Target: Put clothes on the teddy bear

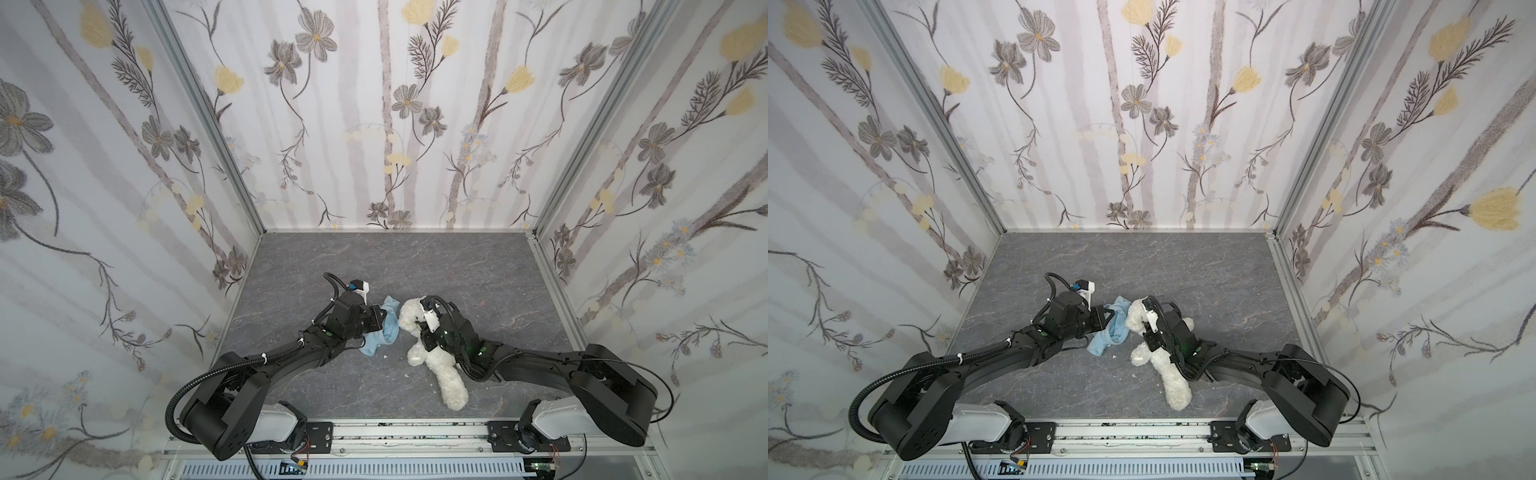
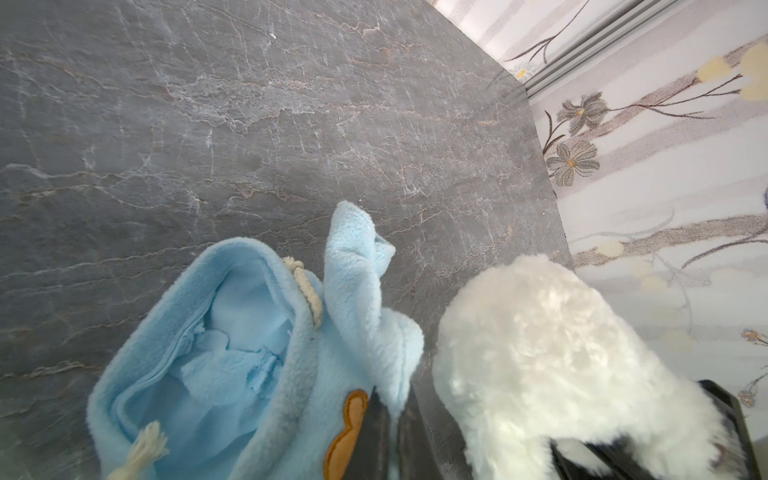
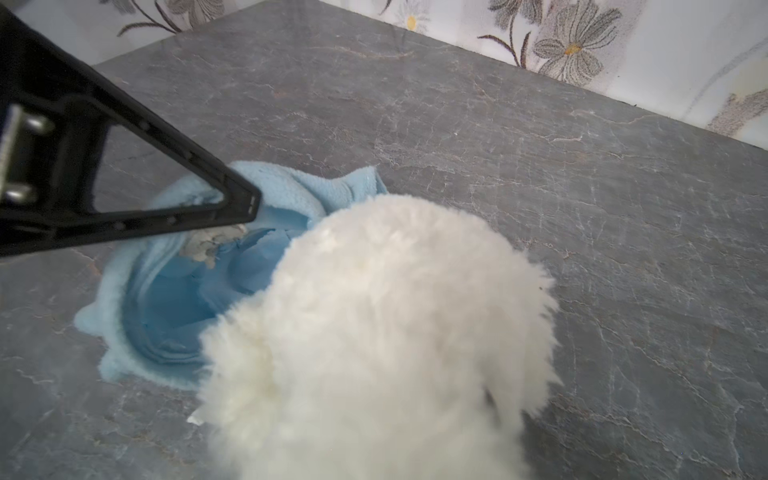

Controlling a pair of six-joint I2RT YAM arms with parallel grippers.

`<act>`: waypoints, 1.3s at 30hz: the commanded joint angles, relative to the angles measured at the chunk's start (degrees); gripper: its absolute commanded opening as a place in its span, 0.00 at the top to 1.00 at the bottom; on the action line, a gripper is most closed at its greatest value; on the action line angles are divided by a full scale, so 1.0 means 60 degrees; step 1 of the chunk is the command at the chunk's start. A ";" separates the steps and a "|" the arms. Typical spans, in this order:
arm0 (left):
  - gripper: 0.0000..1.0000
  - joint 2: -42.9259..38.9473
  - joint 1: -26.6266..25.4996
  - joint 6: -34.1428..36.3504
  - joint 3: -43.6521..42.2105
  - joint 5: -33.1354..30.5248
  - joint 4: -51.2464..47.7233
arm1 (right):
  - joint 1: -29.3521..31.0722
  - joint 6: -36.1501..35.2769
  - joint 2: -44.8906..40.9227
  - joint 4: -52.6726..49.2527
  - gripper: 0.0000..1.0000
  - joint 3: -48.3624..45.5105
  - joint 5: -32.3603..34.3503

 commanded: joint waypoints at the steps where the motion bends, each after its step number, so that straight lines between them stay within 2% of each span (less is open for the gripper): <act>1: 1.00 -0.0083 0.0011 -0.0076 0.0034 0.0066 0.0226 | 0.0141 0.0351 -0.0411 0.0769 0.91 -0.0330 -0.1593; 7: 1.00 -0.0128 0.0005 -0.0062 0.0081 0.0208 0.0225 | 0.0102 -0.0221 -0.0472 0.1861 0.92 -0.0804 -0.4069; 14: 1.00 -0.0222 0.0025 0.0194 0.0025 0.0734 0.0225 | -0.0434 -0.0485 0.0559 0.2316 0.93 -0.0341 -0.5201; 34: 1.00 -0.0043 -0.0002 0.0176 0.0079 0.1251 0.0196 | -0.0537 0.1479 0.2543 0.2305 0.98 0.0585 -0.2869; 39: 1.00 0.0039 -0.0033 0.0060 0.0116 0.1313 0.0211 | -0.0474 0.1469 0.2966 0.1808 0.98 0.0952 -0.2404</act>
